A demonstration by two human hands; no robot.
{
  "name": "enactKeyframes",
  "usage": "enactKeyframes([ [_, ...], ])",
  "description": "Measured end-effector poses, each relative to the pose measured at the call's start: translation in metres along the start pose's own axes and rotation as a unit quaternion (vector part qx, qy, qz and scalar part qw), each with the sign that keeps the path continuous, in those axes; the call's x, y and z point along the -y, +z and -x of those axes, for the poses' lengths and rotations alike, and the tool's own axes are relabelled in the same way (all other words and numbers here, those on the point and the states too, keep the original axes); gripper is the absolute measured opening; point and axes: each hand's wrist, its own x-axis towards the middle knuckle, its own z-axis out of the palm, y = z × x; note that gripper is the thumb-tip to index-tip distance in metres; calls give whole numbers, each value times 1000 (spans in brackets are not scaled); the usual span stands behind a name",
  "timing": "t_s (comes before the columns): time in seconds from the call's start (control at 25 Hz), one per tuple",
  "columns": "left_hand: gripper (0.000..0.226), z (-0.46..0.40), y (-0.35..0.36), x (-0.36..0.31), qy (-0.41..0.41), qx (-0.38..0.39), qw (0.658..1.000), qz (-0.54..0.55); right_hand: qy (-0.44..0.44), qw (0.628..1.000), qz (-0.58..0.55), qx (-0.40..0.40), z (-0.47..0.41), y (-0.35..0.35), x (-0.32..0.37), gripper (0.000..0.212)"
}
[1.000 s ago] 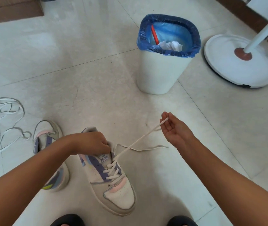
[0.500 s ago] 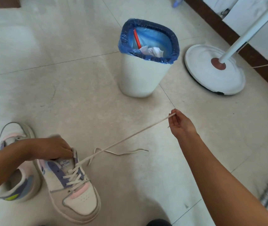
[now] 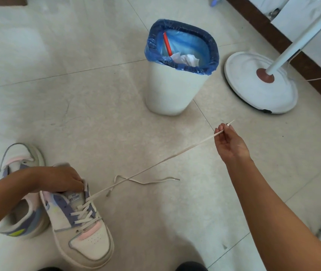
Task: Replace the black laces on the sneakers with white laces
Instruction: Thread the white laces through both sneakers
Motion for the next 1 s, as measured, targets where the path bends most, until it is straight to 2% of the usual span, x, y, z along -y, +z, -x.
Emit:
enactKeyframes([
  [0.12,35,18,-10,-21,24,-7,999,-28,-17,987,124,103,22,8,-14,15],
  [0.2,37,23,-13,-33,28,-19,999,-13,-31,949,260,178,53,14,-36,13],
  [0.24,36,24,-16,-38,25,-23,999,11,-51,915,340,212,71,16,-49,12],
  [0.32,26,26,-22,-48,26,-35,996,78,-115,824,478,283,104,19,-73,14],
  [0.4,26,29,-28,-57,56,-31,990,129,-202,724,546,370,127,25,-89,13],
  [0.48,31,36,-32,-68,104,-27,982,158,-335,607,563,449,136,32,-97,5],
  [0.56,31,43,-36,-75,127,-11,973,191,-465,487,561,481,134,38,-98,8],
  [0.6,30,46,-37,-79,133,-3,971,198,-512,439,557,485,132,40,-97,11],
  [0.68,27,49,-39,-86,132,-5,970,204,-576,376,542,484,129,43,-94,14],
  [0.8,26,54,-39,-91,120,-20,971,207,-623,324,525,480,128,42,-91,17],
  [1.0,26,57,-37,-93,107,-31,972,209,-635,318,507,488,131,37,-89,14],
])
